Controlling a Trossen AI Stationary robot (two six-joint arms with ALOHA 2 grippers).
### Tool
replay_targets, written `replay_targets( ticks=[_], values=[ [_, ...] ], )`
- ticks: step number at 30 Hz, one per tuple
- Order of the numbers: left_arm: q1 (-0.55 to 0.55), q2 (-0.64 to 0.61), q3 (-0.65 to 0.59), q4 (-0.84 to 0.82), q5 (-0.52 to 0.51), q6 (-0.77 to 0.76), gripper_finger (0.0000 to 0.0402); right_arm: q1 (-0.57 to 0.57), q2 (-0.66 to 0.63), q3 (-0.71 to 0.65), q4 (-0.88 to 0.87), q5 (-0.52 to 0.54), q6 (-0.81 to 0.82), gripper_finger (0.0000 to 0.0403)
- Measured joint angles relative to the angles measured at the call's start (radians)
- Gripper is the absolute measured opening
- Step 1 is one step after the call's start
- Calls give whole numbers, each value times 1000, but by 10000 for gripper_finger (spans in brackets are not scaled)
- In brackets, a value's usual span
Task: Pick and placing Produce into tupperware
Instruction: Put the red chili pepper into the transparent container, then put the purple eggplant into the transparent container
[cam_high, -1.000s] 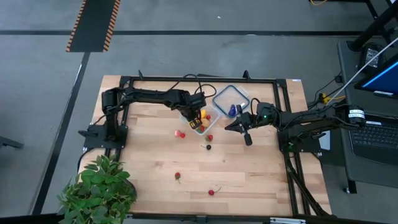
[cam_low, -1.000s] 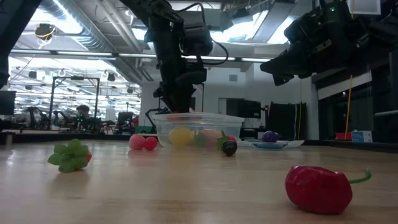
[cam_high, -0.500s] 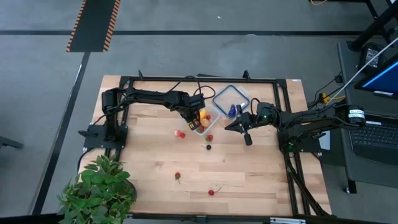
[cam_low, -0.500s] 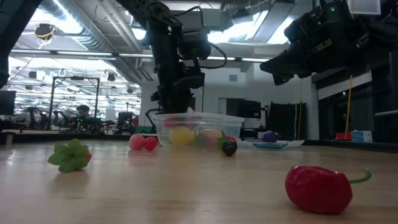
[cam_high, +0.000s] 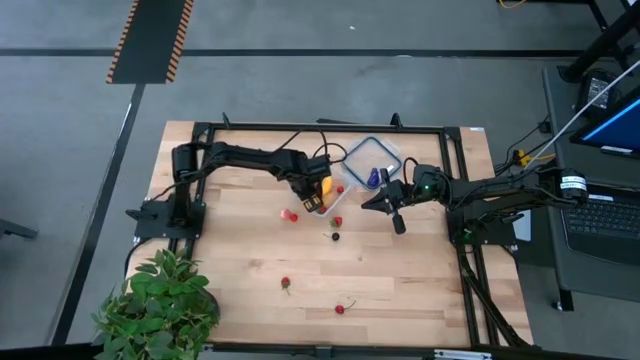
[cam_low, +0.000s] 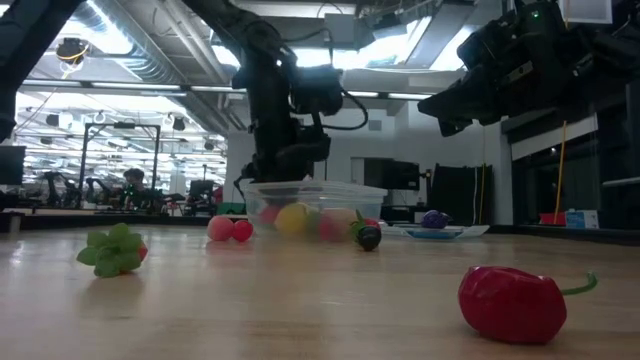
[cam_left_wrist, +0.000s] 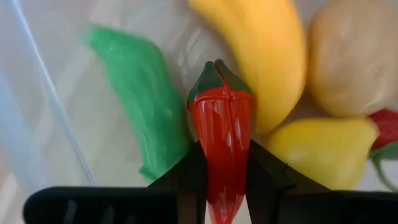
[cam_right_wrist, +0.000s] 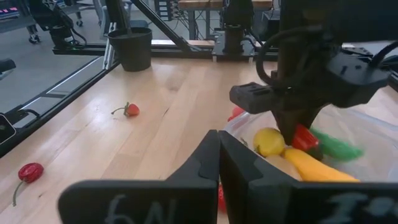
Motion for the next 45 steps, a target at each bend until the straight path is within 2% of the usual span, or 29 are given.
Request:
replay_targets(
  ticks=[8, 15, 20, 26, 37, 40, 45],
  values=[
    [9, -3, 1, 0, 24, 13, 72, 0, 0, 0, -3, 0, 0, 5],
    [8, -4, 1, 3, 26, 27, 153, 0, 0, 0, -5, 0, 0, 5],
    [10, -8, 1, -2, 25, 29, 180, 0, 0, 0, -5, 0, 0, 5],
    [15, -34, 1, -10, 25, 35, 183, 0, 0, 0, -6, 0, 0, 5],
    [15, -176, 2, -29, 18, 31, 176, 0, 0, 0, -13, 0, -1, 5],
    [4, -227, 2, -34, -34, 61, 178, 0, 0, 0, -13, 0, -2, 5],
    [-42, -303, 2, -54, -183, 122, 178, 0, 0, 0, -15, 0, -4, 5]
  ],
)
